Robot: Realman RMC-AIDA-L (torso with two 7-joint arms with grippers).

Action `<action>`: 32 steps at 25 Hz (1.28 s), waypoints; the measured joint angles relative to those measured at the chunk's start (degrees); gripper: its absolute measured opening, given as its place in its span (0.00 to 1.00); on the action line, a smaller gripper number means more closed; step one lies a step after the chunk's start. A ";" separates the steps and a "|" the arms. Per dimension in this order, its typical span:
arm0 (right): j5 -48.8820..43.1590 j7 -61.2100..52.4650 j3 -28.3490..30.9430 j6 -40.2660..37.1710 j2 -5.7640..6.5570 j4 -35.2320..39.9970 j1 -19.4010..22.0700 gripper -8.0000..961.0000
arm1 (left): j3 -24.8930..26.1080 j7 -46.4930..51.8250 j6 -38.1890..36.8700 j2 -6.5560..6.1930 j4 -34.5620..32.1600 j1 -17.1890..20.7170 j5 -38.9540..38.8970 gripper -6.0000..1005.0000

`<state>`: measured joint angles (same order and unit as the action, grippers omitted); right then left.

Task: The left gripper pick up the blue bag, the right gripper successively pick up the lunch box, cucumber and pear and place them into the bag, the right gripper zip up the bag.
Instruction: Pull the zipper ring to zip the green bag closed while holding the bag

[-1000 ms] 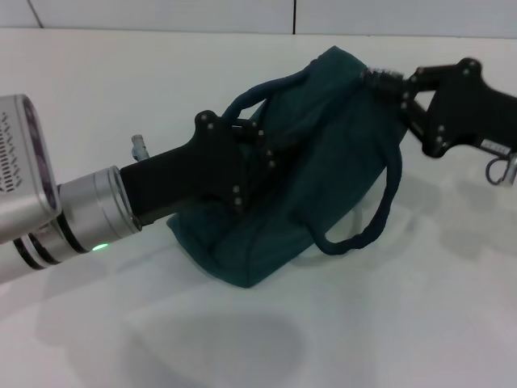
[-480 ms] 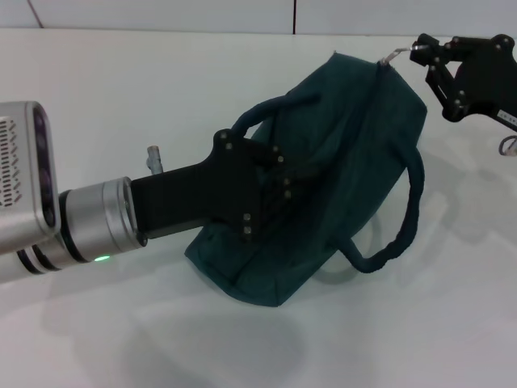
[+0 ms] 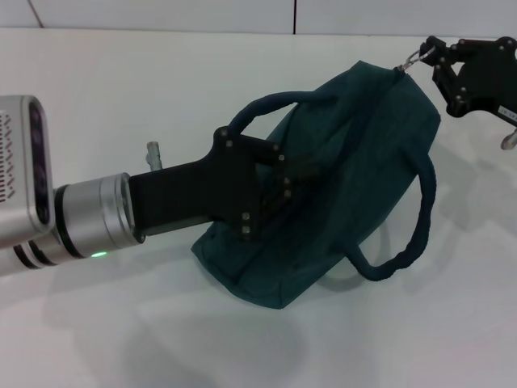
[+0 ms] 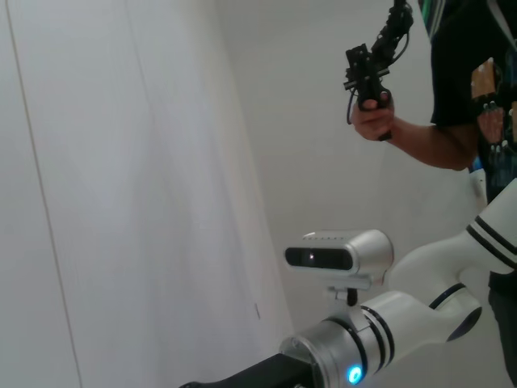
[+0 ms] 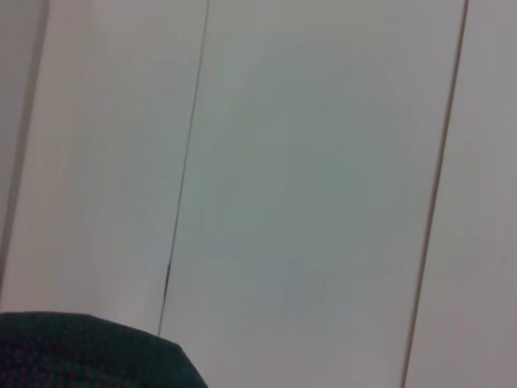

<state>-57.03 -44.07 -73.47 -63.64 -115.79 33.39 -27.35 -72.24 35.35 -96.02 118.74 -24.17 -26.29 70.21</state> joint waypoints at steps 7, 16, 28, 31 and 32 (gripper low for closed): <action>-0.59 -4.81 -1.38 -0.56 0.67 0.62 -0.19 0.11 | 0.05 1.24 -0.01 -0.22 0.42 -0.89 0.09 0.05; -9.70 -4.83 -0.93 -0.64 1.06 4.09 2.98 0.28 | 0.89 4.07 2.44 -0.20 0.62 -1.92 -0.34 0.05; -11.28 -4.85 9.30 -7.05 1.18 2.99 6.16 0.65 | 1.67 5.40 4.46 0.23 0.70 -3.25 -0.03 0.05; -13.25 -4.88 9.33 -5.94 1.25 1.50 5.78 0.66 | 1.66 5.42 4.76 0.37 0.71 -3.53 0.00 0.05; -13.69 -4.86 9.31 -5.30 1.22 0.82 5.38 0.66 | 1.61 5.42 4.82 0.42 0.71 -3.58 0.02 0.05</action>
<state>-70.72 -48.93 -64.15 -68.94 -114.57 34.21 -21.97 -70.63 40.77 -91.20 119.17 -23.47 -29.87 70.23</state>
